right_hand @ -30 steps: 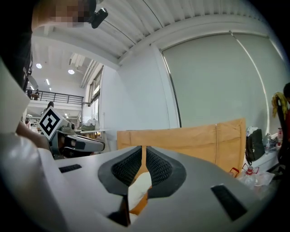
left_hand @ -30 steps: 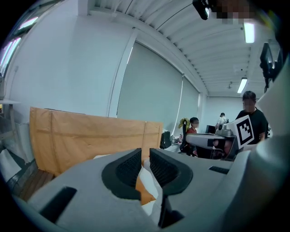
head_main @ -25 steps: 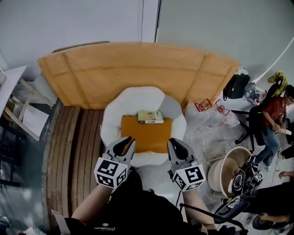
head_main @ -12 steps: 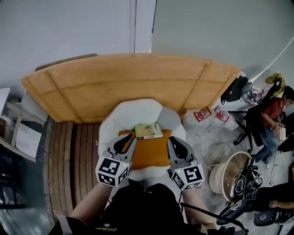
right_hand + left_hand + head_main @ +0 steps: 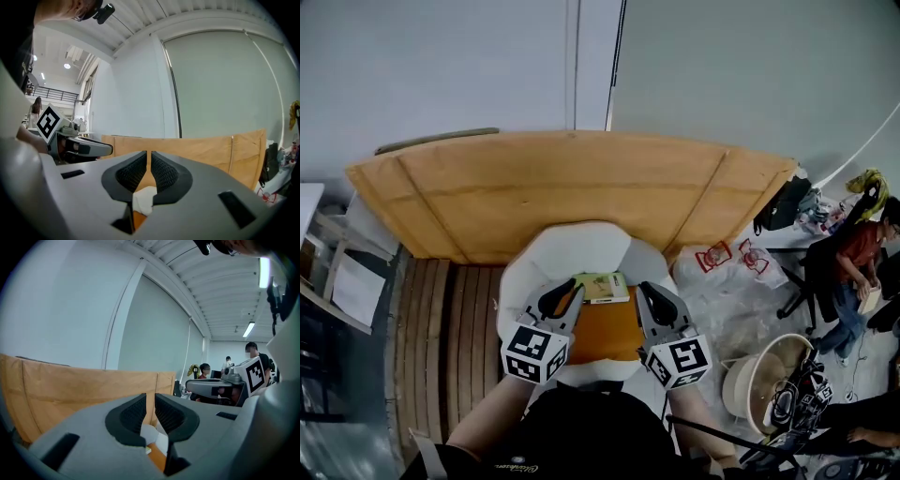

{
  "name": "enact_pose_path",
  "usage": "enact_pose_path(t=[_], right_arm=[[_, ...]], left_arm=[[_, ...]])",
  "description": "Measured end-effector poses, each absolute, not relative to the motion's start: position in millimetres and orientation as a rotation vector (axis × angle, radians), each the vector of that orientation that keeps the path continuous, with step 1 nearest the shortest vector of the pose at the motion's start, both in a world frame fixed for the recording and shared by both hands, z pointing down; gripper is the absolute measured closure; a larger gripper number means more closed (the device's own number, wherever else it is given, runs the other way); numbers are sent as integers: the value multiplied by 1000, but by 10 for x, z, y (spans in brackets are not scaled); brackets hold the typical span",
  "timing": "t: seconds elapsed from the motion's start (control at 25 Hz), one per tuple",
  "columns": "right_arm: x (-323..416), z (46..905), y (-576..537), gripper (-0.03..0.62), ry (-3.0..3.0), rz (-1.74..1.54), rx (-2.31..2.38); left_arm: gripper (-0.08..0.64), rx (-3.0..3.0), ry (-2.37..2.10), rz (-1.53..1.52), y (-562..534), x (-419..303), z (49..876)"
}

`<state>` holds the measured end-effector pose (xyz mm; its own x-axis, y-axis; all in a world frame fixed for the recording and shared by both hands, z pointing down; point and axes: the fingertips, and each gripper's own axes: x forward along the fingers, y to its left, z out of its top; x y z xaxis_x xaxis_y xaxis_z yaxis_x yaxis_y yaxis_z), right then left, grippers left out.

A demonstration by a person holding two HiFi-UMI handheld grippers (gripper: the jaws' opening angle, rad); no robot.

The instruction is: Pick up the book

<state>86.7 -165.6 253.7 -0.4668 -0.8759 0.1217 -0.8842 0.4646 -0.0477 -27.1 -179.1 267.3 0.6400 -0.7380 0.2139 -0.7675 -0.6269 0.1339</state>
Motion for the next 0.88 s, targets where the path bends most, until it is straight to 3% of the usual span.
enact_pose_path(t=[0.48,0.88], right_arm=[[1020,2881,-1814,581,-2567,247,1563],[1142,3723,-1809,581,-2440,475,1549]], left_arm=[[497,2585,-1191,321,-1890,-100,3083],[497,2477,-1148,478,-1920,-69,3832]])
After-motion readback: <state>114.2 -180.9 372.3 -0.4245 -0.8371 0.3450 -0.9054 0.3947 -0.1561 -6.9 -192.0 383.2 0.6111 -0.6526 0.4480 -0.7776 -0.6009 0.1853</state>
